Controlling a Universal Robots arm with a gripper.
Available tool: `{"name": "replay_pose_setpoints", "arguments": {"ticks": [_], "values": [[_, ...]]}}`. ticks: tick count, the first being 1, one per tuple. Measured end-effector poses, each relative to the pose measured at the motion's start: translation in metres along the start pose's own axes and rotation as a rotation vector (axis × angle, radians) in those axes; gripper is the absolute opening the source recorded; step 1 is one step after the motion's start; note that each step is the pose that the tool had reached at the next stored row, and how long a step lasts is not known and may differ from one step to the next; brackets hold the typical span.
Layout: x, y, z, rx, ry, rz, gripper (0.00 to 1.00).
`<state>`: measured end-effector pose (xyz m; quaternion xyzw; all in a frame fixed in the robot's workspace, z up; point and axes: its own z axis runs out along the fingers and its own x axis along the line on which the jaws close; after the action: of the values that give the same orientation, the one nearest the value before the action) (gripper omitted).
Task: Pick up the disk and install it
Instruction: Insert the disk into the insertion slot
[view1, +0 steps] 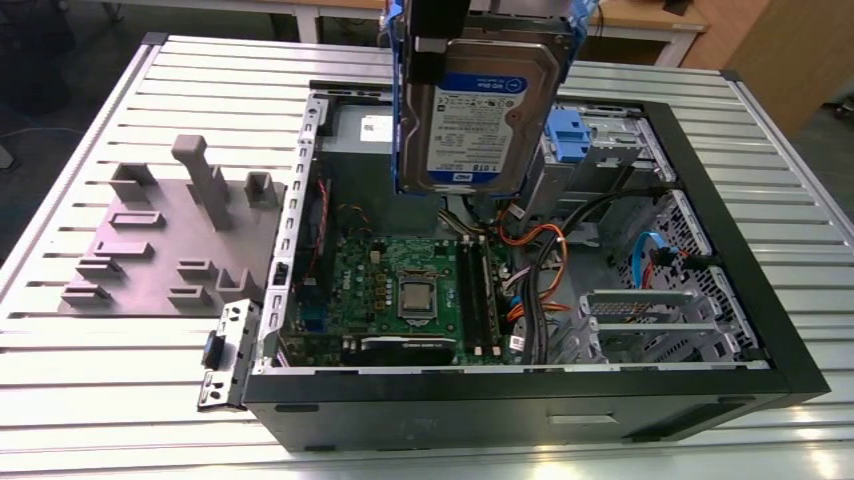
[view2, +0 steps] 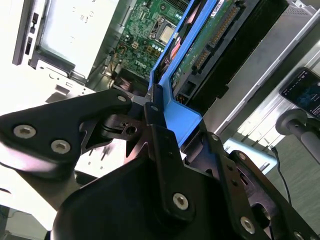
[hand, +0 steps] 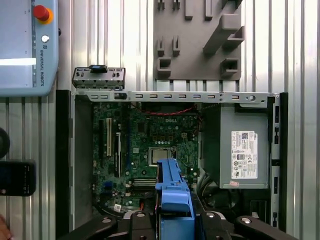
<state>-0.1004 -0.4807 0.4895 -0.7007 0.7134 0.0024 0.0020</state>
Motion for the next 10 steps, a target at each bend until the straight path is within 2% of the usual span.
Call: {"name": "replay_pose_setpoints", "arguments": {"ticks": [10], "values": [[0.0179, -0.0004, 0.0001, 0.0000, 0.0003, 0.000, 0.36]]}}
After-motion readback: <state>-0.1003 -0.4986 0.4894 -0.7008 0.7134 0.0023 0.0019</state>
